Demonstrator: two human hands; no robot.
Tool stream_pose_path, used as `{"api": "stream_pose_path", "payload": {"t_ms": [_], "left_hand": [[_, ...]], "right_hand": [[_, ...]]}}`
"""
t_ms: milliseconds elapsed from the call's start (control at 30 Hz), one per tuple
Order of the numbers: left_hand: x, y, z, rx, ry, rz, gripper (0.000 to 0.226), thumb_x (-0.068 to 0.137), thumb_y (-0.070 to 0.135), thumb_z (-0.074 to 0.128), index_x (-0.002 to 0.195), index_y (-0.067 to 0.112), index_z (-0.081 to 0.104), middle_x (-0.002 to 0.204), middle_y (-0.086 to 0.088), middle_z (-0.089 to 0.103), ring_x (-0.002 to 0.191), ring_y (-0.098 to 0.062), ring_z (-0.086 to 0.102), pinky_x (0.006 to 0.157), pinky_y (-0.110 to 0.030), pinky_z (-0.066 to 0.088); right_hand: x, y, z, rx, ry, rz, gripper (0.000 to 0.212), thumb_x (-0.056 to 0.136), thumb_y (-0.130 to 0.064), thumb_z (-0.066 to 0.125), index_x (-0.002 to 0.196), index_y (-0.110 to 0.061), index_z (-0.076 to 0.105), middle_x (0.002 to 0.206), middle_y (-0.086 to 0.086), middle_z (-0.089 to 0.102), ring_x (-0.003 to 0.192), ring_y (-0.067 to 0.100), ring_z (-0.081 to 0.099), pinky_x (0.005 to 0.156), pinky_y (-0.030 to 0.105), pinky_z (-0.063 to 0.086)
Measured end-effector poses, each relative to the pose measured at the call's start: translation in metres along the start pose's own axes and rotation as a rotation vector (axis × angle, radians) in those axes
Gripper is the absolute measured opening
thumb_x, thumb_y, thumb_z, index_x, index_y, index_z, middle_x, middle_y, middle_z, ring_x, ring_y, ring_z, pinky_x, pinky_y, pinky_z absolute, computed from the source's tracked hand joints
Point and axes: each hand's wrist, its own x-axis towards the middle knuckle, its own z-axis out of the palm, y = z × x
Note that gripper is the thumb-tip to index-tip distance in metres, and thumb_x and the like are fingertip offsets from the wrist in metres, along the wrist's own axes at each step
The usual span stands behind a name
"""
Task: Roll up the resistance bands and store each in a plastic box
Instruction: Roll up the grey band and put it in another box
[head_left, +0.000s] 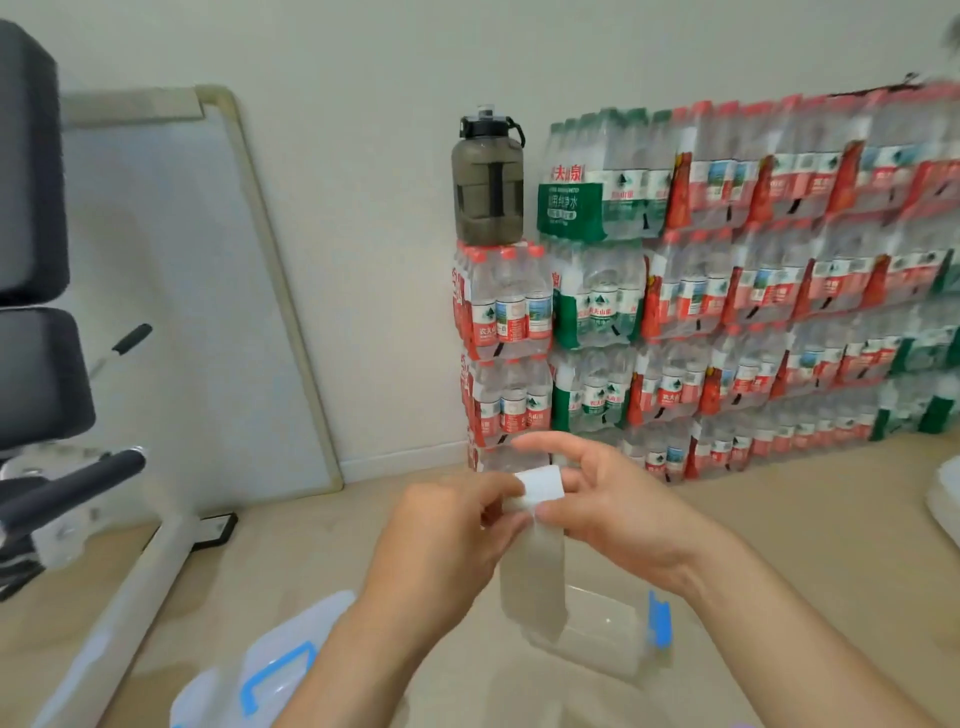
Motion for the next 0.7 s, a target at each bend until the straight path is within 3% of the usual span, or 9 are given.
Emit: {"api": "stream_pose_path", "payload": {"t_ms": [100, 167, 233, 300, 400, 500, 600, 633, 700], "left_hand": [[0.000, -0.006, 0.000, 0.044, -0.078, -0.012, 0.007, 0.079, 0.031, 0.070, 0.085, 0.029, 0.069, 0.069, 0.009, 0.064, 0.066, -0.009, 0.059, 0.066, -0.031, 0.049], [0.004, -0.010, -0.002, 0.010, -0.047, -0.096, 0.005, 0.077, 0.029, 0.072, 0.076, 0.029, 0.067, 0.068, 0.012, 0.057, 0.067, -0.003, 0.055, 0.065, -0.023, 0.046], [0.008, -0.013, -0.001, -0.063, -0.010, -0.261, 0.011, 0.073, 0.028, 0.071, 0.067, 0.027, 0.062, 0.060, 0.012, 0.054, 0.058, -0.003, 0.051, 0.062, -0.025, 0.045], [0.014, -0.011, 0.000, -0.321, 0.000, -0.452, 0.013, 0.073, 0.025, 0.070, 0.066, 0.020, 0.059, 0.051, 0.009, 0.052, 0.047, -0.008, 0.049, 0.057, -0.031, 0.049], [0.019, -0.006, 0.004, -0.605, 0.032, -0.577, 0.009, 0.078, 0.008, 0.066, 0.081, 0.012, 0.060, 0.057, -0.008, 0.059, 0.049, -0.016, 0.057, 0.058, -0.036, 0.053], [0.022, -0.005, 0.000, -0.758, 0.006, -0.567, 0.020, 0.082, 0.002, 0.067, 0.098, 0.013, 0.066, 0.076, -0.026, 0.066, 0.063, -0.019, 0.066, 0.067, -0.034, 0.058], [0.021, -0.006, -0.010, -0.839, -0.116, -0.517, 0.029, 0.080, 0.001, 0.070, 0.106, 0.014, 0.067, 0.080, -0.014, 0.073, 0.070, -0.014, 0.067, 0.069, -0.024, 0.057], [0.020, -0.007, -0.012, -0.776, -0.117, -0.480, 0.028, 0.080, 0.002, 0.071, 0.105, 0.016, 0.068, 0.076, -0.008, 0.073, 0.068, -0.011, 0.065, 0.069, -0.025, 0.056], [0.022, -0.011, -0.012, -0.505, 0.000, -0.387, 0.021, 0.080, 0.011, 0.073, 0.092, 0.029, 0.073, 0.070, 0.005, 0.068, 0.062, -0.001, 0.058, 0.067, -0.019, 0.052]], "right_hand": [[0.003, 0.007, 0.000, -0.123, -0.030, 0.044, 0.052, 0.083, 0.008, 0.060, 0.123, -0.025, 0.053, 0.100, 0.017, 0.071, 0.082, 0.015, 0.064, 0.075, 0.024, 0.048], [0.007, 0.008, 0.001, -0.237, 0.092, 0.036, 0.038, 0.083, -0.006, 0.068, 0.114, -0.025, 0.057, 0.083, 0.005, 0.068, 0.068, 0.003, 0.061, 0.066, 0.016, 0.047], [0.011, 0.011, 0.004, -0.370, 0.267, -0.012, 0.028, 0.080, -0.016, 0.073, 0.103, -0.022, 0.059, 0.073, 0.001, 0.058, 0.053, -0.003, 0.051, 0.056, 0.010, 0.041], [0.013, 0.013, 0.014, -0.345, 0.269, -0.051, 0.026, 0.079, -0.016, 0.074, 0.099, -0.021, 0.059, 0.076, 0.001, 0.058, 0.056, 0.001, 0.051, 0.058, 0.014, 0.043], [0.013, 0.015, 0.032, -0.333, 0.169, -0.134, 0.027, 0.083, -0.006, 0.066, 0.099, -0.027, 0.063, 0.085, -0.004, 0.071, 0.075, 0.007, 0.065, 0.073, 0.020, 0.052], [0.015, 0.009, 0.034, -0.376, 0.100, -0.203, 0.032, 0.087, -0.002, 0.058, 0.100, -0.028, 0.070, 0.092, -0.011, 0.075, 0.090, 0.004, 0.069, 0.083, 0.017, 0.051], [0.013, 0.005, 0.022, -0.271, 0.136, -0.184, 0.026, 0.091, -0.004, 0.057, 0.092, -0.024, 0.074, 0.072, -0.017, 0.071, 0.065, -0.004, 0.062, 0.066, 0.011, 0.046], [0.013, 0.005, 0.020, -0.256, 0.168, -0.174, 0.026, 0.091, -0.005, 0.056, 0.087, -0.023, 0.074, 0.064, -0.016, 0.068, 0.057, -0.004, 0.056, 0.059, 0.012, 0.043], [0.015, 0.004, 0.018, -0.210, 0.201, -0.147, 0.020, 0.092, -0.008, 0.057, 0.088, -0.015, 0.075, 0.071, -0.004, 0.071, 0.061, 0.001, 0.056, 0.054, 0.018, 0.045]]}}
